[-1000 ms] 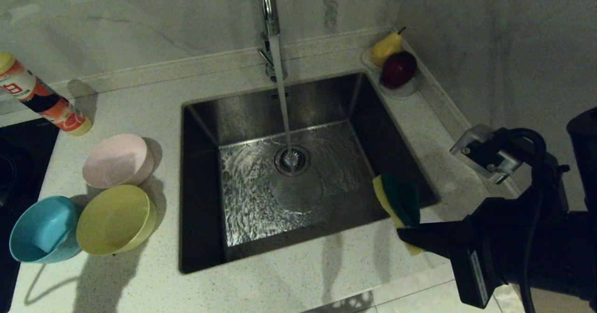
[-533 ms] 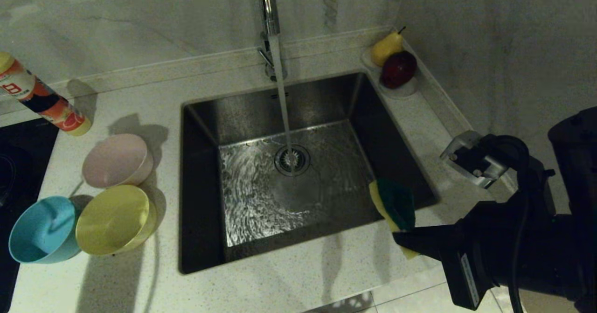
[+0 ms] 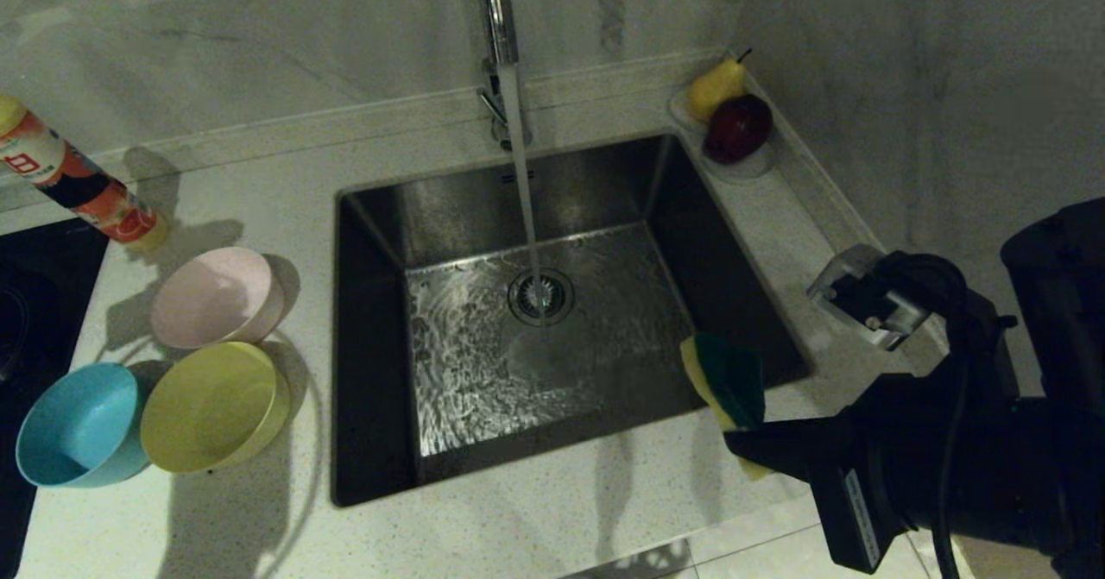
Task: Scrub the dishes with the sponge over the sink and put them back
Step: Pick up a bowl and the sponge
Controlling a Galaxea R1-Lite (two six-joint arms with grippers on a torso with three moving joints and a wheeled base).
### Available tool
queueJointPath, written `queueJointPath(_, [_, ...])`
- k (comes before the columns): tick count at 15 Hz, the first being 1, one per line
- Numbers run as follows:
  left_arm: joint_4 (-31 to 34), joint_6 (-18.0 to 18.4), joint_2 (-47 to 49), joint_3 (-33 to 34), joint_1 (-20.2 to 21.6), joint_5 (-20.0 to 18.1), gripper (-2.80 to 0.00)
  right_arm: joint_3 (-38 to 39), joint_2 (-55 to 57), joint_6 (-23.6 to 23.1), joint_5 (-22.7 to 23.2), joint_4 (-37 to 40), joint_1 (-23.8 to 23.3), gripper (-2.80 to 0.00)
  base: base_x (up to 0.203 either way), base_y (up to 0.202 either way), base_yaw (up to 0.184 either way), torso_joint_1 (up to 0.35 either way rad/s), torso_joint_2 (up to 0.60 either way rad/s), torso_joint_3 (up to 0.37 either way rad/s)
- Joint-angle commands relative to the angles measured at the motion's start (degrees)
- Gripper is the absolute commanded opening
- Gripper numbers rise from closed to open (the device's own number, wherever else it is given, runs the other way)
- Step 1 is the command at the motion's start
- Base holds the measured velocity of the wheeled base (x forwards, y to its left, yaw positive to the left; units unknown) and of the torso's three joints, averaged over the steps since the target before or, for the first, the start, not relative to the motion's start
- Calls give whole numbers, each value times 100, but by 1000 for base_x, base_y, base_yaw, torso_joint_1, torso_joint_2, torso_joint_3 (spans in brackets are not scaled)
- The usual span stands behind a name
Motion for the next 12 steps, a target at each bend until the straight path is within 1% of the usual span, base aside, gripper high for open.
queueJointPath(1, [407,-90,-45,163,374,-494,-280,26,38,6,15,7,4,-280,0,0,0,0,0,0])
queueJointPath(2, [491,-101,-114,298,445,-633,0,37,38,6,16,7,4,-280,0,0,0,0,0,0])
queueJointPath(5, [461,-168,-162,771,598,-717,0,37,80,6,-1,7,4,-280,0,0,0,0,0,0])
queueJointPath(7, [451,-163,-23,918,891,-732,0,55,82,24,8,7,-5,-280,0,0,0,0,0,0])
queueJointPath(9, [425,-138,157,1074,1061,-739,0,72,151,67,8,14,-29,-280,0,0,0,0,0,0])
queueJointPath(11, [386,-120,371,1253,1105,-748,0,68,208,85,8,7,-32,-280,0,0,0,0,0,0])
queueJointPath(12, [249,-130,480,1387,1119,-816,0,64,222,85,8,7,-32,-280,0,0,0,0,0,0])
